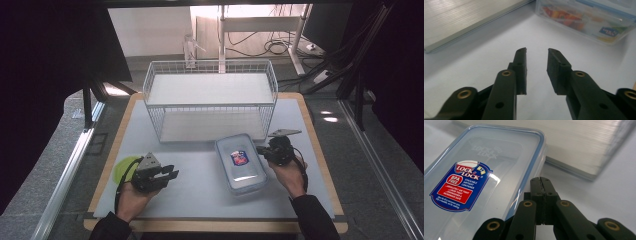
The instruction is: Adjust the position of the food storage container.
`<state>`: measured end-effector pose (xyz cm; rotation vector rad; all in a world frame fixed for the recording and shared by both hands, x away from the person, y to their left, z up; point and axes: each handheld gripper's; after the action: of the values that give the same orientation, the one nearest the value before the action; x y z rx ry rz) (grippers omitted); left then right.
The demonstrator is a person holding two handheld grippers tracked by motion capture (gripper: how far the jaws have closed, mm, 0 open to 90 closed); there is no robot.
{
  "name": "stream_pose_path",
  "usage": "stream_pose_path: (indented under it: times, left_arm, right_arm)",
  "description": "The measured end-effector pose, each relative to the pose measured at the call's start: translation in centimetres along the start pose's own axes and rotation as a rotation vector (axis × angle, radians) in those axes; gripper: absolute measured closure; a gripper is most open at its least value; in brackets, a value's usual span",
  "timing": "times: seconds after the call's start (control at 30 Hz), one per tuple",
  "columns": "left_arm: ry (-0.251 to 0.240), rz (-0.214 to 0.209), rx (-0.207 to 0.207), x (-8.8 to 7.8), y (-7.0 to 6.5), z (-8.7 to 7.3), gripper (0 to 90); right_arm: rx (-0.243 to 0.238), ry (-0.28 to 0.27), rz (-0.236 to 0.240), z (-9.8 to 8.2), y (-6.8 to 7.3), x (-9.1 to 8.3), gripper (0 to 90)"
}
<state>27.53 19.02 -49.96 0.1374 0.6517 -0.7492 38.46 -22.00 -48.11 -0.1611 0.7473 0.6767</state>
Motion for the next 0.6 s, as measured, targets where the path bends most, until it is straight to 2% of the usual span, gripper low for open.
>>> stream_pose_path:
  times: [0.1, 0.13, 0.23, 0.27, 0.33, 0.47, 0.53, 0.6]
  left_arm:
    - [0.001, -0.004, -0.001, 0.0, 0.0, 0.0, 72.8]
    - [0.0, -0.001, 0.0, 0.0, 0.0, 0.1, 75.2]
    - [-0.004, 0.0, -0.008, 0.1, 0.1, 0.3, 77.9]
    - [-0.003, 0.006, -0.011, 0.2, 0.1, 0.4, 77.9]
    - [-0.001, 0.012, -0.016, 0.5, 0.4, 0.8, 80.2]
    - [-0.006, 0.024, -0.016, 1.0, 0.6, 1.5, 82.3]
    - [0.0, 0.035, -0.012, 1.5, 0.8, 2.2, 83.2]
    - [0.008, 0.054, -0.007, 2.5, 1.1, 3.1, 83.7]
  right_arm:
    - [-0.017, 0.01, 0.017, 0.3, 0.7, 0.5, 90.0]
    - [-0.038, 0.016, 0.035, 0.6, 1.4, 0.9, 90.0]
    - [-0.058, 0.022, 0.086, 0.9, 2.8, 1.6, 90.0]
    - [-0.058, 0.022, 0.086, 0.9, 2.8, 1.6, 90.0]
    - [-0.114, 0.026, 0.141, 1.0, 4.6, 1.9, 90.0]
    - [-0.124, 0.009, 0.119, 1.0, 5.1, 1.0, 90.0]
    - [-0.117, -0.009, 0.096, 0.1, 5.0, -0.8, 90.0]
    - [-0.109, -0.012, 0.093, -0.8, 4.9, -1.8, 90.0]
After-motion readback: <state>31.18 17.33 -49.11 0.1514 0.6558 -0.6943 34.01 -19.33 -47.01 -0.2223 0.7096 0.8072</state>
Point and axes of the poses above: each handheld gripper's, and its own axes: x roughly forward along the jaws, z roughly out of its top, y roughly to its left
